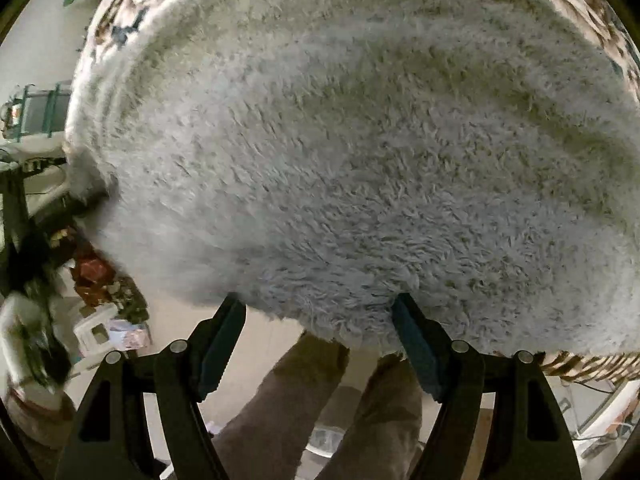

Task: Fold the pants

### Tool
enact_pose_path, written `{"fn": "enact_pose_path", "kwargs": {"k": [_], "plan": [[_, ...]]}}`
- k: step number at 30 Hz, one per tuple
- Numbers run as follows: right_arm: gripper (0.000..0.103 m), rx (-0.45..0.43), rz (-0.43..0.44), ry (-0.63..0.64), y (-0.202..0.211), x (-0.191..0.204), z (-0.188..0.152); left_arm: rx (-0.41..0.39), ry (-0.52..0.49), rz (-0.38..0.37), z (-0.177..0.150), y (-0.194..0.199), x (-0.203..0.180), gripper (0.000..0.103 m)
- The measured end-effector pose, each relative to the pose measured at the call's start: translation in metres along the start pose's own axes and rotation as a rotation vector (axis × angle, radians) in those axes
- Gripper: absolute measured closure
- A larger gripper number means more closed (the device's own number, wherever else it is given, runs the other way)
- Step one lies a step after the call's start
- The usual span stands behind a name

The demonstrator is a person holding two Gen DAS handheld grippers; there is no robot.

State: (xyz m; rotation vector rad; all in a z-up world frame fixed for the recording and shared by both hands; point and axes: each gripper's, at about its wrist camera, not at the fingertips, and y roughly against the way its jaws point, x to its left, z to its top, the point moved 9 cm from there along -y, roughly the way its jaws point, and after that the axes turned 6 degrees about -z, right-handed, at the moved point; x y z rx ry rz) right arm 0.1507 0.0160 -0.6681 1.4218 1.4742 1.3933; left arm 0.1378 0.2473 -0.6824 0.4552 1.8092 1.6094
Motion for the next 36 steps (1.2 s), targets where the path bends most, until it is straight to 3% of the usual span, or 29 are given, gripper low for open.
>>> {"fn": "enact_pose_path", "kwargs": {"k": [3, 4, 5, 8, 9, 13, 16, 17, 18, 20, 21, 23, 27, 28, 31, 33, 36], "plan": [[0.025, -0.063, 0.004, -0.054, 0.022, -0.008, 0.019, -0.077, -0.079, -0.059, 0.014, 0.034, -0.033, 0.047], [0.025, -0.08, 0.001, -0.072, 0.026, -0.006, 0.023, -0.094, -0.119, -0.069, 0.022, 0.04, -0.049, 0.039], [0.025, -0.095, -0.004, -0.087, 0.03, -0.012, 0.034, -0.1, -0.173, -0.078, 0.033, 0.043, -0.069, 0.03], [0.025, -0.13, -0.043, -0.147, 0.038, -0.034, 0.074, -0.081, -0.293, -0.059, 0.067, 0.03, -0.111, 0.029], [0.025, -0.143, -0.052, -0.162, 0.041, -0.042, 0.087, -0.052, -0.325, -0.047, 0.077, 0.019, -0.12, 0.029], [0.025, -0.16, -0.06, -0.185, 0.048, -0.064, 0.124, 0.12, -0.415, 0.117, 0.113, -0.053, -0.127, 0.029], [0.025, -0.154, -0.063, -0.183, 0.051, -0.069, 0.146, 0.242, -0.393, 0.096, 0.119, -0.087, -0.121, 0.028], [0.025, -0.152, -0.061, -0.185, 0.048, -0.067, 0.15, 0.247, -0.39, 0.074, 0.121, -0.091, -0.12, 0.031], [0.025, -0.153, -0.054, -0.183, 0.049, -0.073, 0.158, 0.229, -0.396, 0.05, 0.123, -0.091, -0.123, 0.046], [0.025, -0.154, -0.066, -0.18, 0.056, -0.082, 0.145, 0.172, -0.433, 0.016, 0.123, -0.086, -0.128, 0.067], [0.025, -0.154, -0.069, -0.182, 0.046, -0.074, 0.162, 0.138, -0.451, 0.011, 0.123, -0.081, -0.131, 0.073], [0.025, -0.151, -0.073, -0.191, 0.037, -0.067, 0.169, 0.039, -0.473, -0.01, 0.125, -0.064, -0.137, 0.076], [0.025, -0.168, -0.083, -0.208, 0.036, -0.072, 0.17, -0.145, -0.424, -0.101, 0.151, -0.017, -0.144, 0.077], [0.025, -0.172, -0.087, -0.211, 0.034, -0.071, 0.174, -0.148, -0.421, -0.105, 0.161, -0.02, -0.143, 0.076], [0.025, -0.171, -0.092, -0.23, 0.029, -0.076, 0.177, -0.029, -0.426, -0.012, 0.16, -0.063, -0.129, 0.074], [0.025, -0.175, -0.088, -0.247, 0.027, -0.08, 0.178, -0.054, -0.451, 0.019, 0.154, -0.061, -0.129, 0.063], [0.025, -0.209, -0.056, -0.281, 0.036, -0.092, 0.168, -0.12, -0.48, 0.063, 0.143, -0.036, -0.137, 0.055]]}}
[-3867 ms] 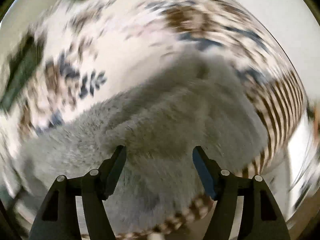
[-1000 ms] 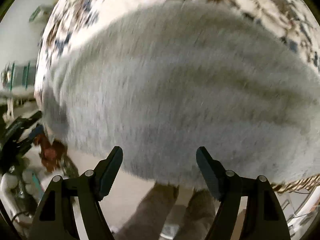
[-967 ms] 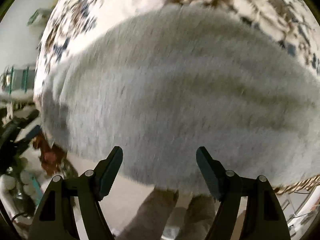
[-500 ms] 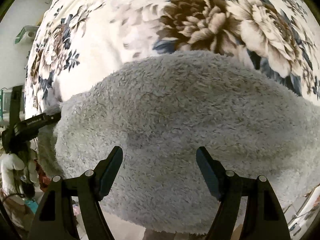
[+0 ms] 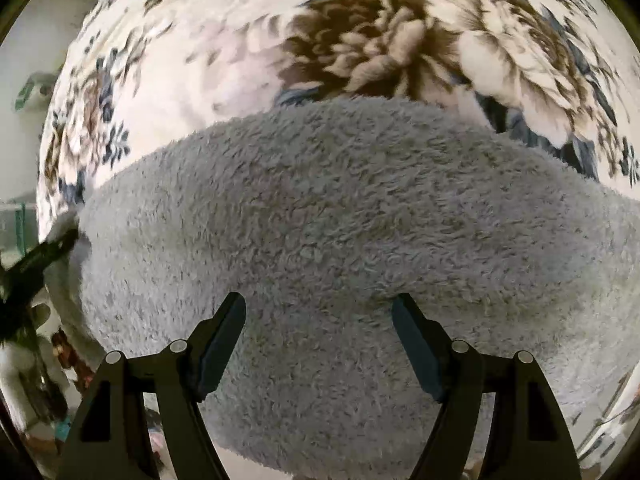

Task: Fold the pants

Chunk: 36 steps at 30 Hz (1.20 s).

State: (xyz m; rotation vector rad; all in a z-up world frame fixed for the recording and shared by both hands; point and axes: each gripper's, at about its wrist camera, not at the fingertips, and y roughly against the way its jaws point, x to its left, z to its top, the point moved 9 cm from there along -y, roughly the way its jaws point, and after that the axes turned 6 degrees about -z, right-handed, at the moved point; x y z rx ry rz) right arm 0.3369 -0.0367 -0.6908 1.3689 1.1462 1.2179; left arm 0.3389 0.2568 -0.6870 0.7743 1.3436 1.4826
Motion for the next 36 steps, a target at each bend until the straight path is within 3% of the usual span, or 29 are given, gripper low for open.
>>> {"fn": "enact_pose_path", "kwargs": {"k": [1, 2, 3, 5, 8, 9, 11, 13, 18, 22, 26, 29, 31, 33, 36], "plan": [[0.025, -0.011, 0.02, -0.016, 0.006, -0.007, -0.003, -0.022, -0.017, 0.03, -0.002, 0.012, -0.005, 0.052], [0.025, -0.024, 0.039, -0.033, 0.012, -0.014, -0.007, -0.05, -0.032, 0.041, -0.002, 0.022, -0.011, 0.042], [0.025, -0.045, 0.064, -0.057, 0.022, -0.026, -0.007, -0.088, -0.054, 0.061, -0.002, 0.037, -0.02, 0.019], [0.024, -0.082, 0.123, -0.104, 0.043, -0.052, -0.007, -0.128, -0.09, 0.091, -0.002, 0.059, -0.041, 0.0], [0.02, -0.133, 0.167, -0.188, 0.077, -0.113, -0.011, -0.166, -0.123, 0.098, -0.009, 0.101, -0.078, 0.0], [0.02, -0.15, 0.174, -0.241, 0.091, -0.151, -0.016, -0.175, -0.134, 0.091, -0.015, 0.109, -0.094, 0.0], [0.02, -0.167, 0.166, -0.324, 0.11, -0.214, -0.021, -0.189, -0.166, 0.049, -0.034, 0.123, -0.149, 0.0], [0.02, -0.196, 0.127, -0.437, 0.128, -0.305, -0.036, -0.177, -0.213, 0.004, -0.061, 0.124, -0.217, 0.0], [0.02, -0.217, -0.033, -0.613, 0.137, -0.501, -0.074, -0.042, -0.364, -0.111, -0.143, 0.079, -0.39, 0.0], [0.02, -0.158, -0.084, -0.64, 0.106, -0.596, -0.08, 0.038, -0.512, -0.115, -0.215, 0.021, -0.502, 0.0], [0.02, -0.101, -0.039, -0.611, 0.074, -0.618, -0.07, 0.066, -0.599, -0.074, -0.256, -0.008, -0.546, 0.0], [0.026, -0.091, -0.059, -0.555, 0.059, -0.621, -0.066, 0.047, -0.64, -0.036, -0.274, -0.012, -0.56, 0.0], [0.049, -0.088, -0.094, -0.509, 0.054, -0.618, -0.069, 0.034, -0.65, -0.013, -0.278, -0.01, -0.562, 0.0], [0.082, -0.084, -0.1, -0.488, 0.049, -0.614, -0.072, 0.031, -0.644, -0.001, -0.284, -0.007, -0.564, 0.0], [0.095, -0.136, -0.122, -0.461, 0.056, -0.611, -0.075, 0.019, -0.632, 0.018, -0.29, 0.001, -0.564, 0.0]]}}
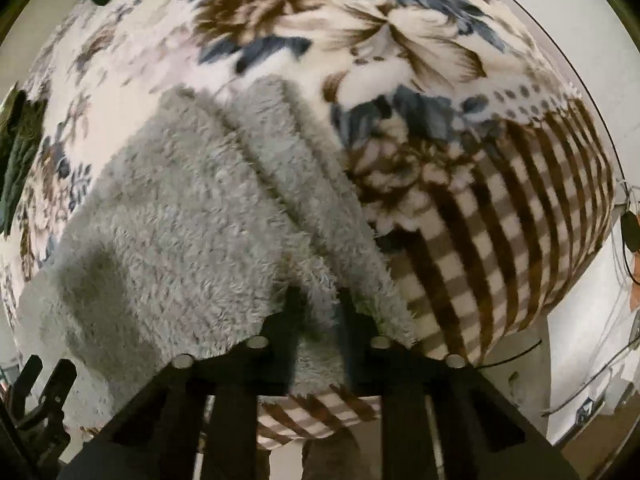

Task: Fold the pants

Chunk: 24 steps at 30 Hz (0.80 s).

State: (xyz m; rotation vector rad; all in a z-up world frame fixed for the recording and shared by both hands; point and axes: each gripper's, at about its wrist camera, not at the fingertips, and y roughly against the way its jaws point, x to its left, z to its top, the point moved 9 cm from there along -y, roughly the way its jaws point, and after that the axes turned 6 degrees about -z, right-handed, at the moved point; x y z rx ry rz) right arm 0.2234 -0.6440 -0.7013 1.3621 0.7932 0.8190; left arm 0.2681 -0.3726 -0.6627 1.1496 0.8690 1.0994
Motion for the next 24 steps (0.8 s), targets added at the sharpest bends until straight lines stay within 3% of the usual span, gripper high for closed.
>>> {"fn": "enact_pose_path", "kwargs": {"k": [6, 7, 10, 12, 13, 15, 16, 24], "plan": [[0.097, -0.113, 0.06, -0.112, 0.044, -0.033, -0.01, -0.018, -0.001, 0.019, -0.003, 0.013, -0.004, 0.0], [0.097, -0.1, 0.071, -0.127, 0.043, -0.038, -0.012, -0.021, -0.005, 0.027, -0.004, 0.014, -0.004, 0.0], [0.096, 0.071, 0.14, -0.121, 0.011, -0.035, -0.027, -0.014, -0.004, 0.042, -0.006, 0.011, -0.005, 0.0], [0.086, 0.125, 0.153, -0.111, 0.001, -0.031, -0.028, -0.012, -0.005, 0.052, -0.005, 0.009, -0.005, 0.0], [0.08, 0.104, 0.135, -0.092, 0.004, -0.03, -0.022, -0.019, -0.01, 0.061, -0.003, 0.01, -0.005, 0.0], [0.054, 0.023, 0.107, -0.035, 0.017, -0.021, -0.003, -0.035, -0.023, 0.08, 0.002, 0.011, -0.005, 0.0], [0.05, -0.005, 0.096, -0.01, 0.023, -0.015, 0.006, -0.043, -0.027, 0.095, 0.004, 0.011, -0.005, 0.0], [0.049, -0.081, 0.017, 0.181, 0.02, 0.06, 0.072, -0.071, -0.006, 0.129, 0.029, 0.005, 0.002, 0.0]]}}
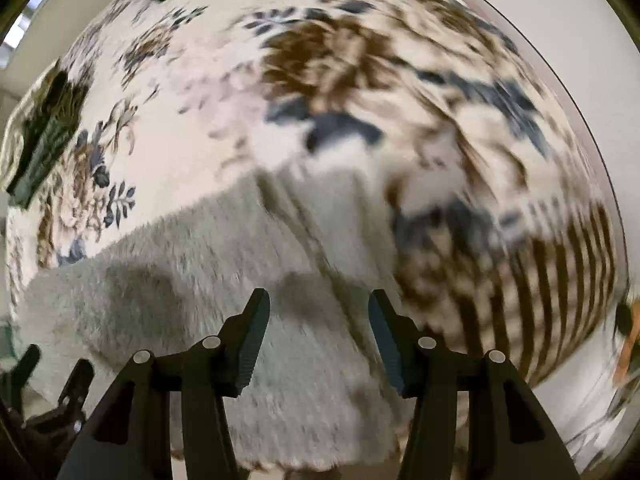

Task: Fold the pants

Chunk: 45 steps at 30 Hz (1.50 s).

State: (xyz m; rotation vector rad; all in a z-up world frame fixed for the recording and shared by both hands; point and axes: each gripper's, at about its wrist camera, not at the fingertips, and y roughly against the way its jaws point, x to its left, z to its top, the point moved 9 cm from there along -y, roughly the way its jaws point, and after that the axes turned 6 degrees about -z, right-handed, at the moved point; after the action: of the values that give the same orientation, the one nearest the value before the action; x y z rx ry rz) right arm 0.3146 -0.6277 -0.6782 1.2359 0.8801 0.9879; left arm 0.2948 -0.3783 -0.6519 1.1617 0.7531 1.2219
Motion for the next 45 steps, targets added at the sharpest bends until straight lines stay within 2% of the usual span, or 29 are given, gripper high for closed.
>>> {"fn": "enact_pose_path", "kwargs": {"k": [5, 6, 7, 11, 15, 17, 20, 21, 22, 24, 26, 29, 31, 32, 33, 34, 36, 38, 39, 42, 43, 45], "plan": [[0.051, 0.058, -0.009, 0.061, -0.03, 0.015, 0.014, 0.003, 0.014, 0.002, 0.009, -0.007, 0.004, 0.0], [0.078, 0.045, -0.009, 0.069, -0.032, 0.017, 0.015, 0.004, 0.016, 0.002, 0.01, -0.008, 0.005, 0.0], [0.092, 0.025, -0.017, 0.068, -0.031, 0.016, 0.016, 0.005, 0.02, 0.0, 0.011, -0.009, 0.006, 0.0], [0.094, -0.079, -0.036, -0.01, -0.007, -0.005, 0.019, 0.01, 0.035, -0.008, 0.009, -0.009, 0.012, 0.0], [0.097, -0.11, 0.0, -0.139, 0.007, -0.033, 0.023, 0.019, 0.049, -0.015, 0.007, -0.012, 0.016, 0.0], [0.097, -0.093, 0.009, -0.139, 0.001, -0.034, 0.029, 0.026, 0.056, -0.021, 0.006, -0.016, 0.017, 0.0], [0.09, 0.093, 0.113, -0.136, -0.032, -0.026, 0.019, 0.049, 0.067, -0.032, 0.001, -0.022, 0.018, 0.0], [0.088, 0.102, 0.167, -0.177, -0.029, -0.033, 0.015, 0.057, 0.069, -0.037, -0.001, -0.023, 0.019, 0.0], [0.083, 0.092, 0.185, -0.202, -0.024, -0.041, 0.012, 0.062, 0.071, -0.042, -0.002, -0.023, 0.02, 0.0], [0.051, 0.08, 0.204, -0.253, -0.01, -0.058, 0.0, 0.068, 0.075, -0.058, -0.006, -0.022, 0.02, 0.0], [0.041, 0.091, 0.217, -0.28, 0.001, -0.072, -0.024, 0.072, 0.076, -0.075, -0.009, -0.021, 0.02, 0.0], [0.041, 0.153, 0.244, -0.26, -0.002, -0.071, -0.064, 0.077, 0.072, -0.087, -0.015, -0.021, 0.018, 0.0], [0.041, 0.216, 0.202, -0.203, -0.015, -0.062, -0.097, 0.085, 0.078, -0.096, -0.018, -0.022, 0.017, 0.0], [0.046, 0.226, 0.18, -0.188, -0.02, -0.06, -0.107, 0.088, 0.08, -0.098, -0.019, -0.023, 0.017, 0.0], [0.085, 0.22, 0.16, -0.181, -0.024, -0.058, -0.116, 0.09, 0.081, -0.099, -0.02, -0.024, 0.017, 0.0], [0.098, 0.211, 0.154, -0.2, -0.024, -0.059, -0.124, 0.096, 0.08, -0.101, -0.021, -0.025, 0.016, 0.0], [0.098, 0.138, 0.15, -0.258, -0.007, -0.066, -0.128, 0.096, 0.076, -0.108, -0.022, -0.024, 0.015, 0.0], [0.098, 0.089, 0.104, -0.296, 0.007, -0.08, -0.131, 0.087, 0.069, -0.107, -0.022, -0.022, 0.014, 0.0], [0.098, 0.108, 0.105, -0.306, 0.005, -0.084, -0.136, 0.085, 0.066, -0.11, -0.022, -0.022, 0.013, 0.0], [0.095, 0.253, 0.164, -0.264, -0.017, -0.07, -0.15, 0.091, 0.063, -0.114, -0.022, -0.023, 0.012, 0.0], [0.092, 0.256, 0.161, -0.249, -0.015, -0.067, -0.145, 0.091, 0.063, -0.115, -0.021, -0.022, 0.012, 0.0], [0.076, 0.2, 0.129, -0.228, 0.002, -0.065, -0.12, 0.072, 0.06, -0.1, -0.018, -0.019, 0.015, 0.0]]}}
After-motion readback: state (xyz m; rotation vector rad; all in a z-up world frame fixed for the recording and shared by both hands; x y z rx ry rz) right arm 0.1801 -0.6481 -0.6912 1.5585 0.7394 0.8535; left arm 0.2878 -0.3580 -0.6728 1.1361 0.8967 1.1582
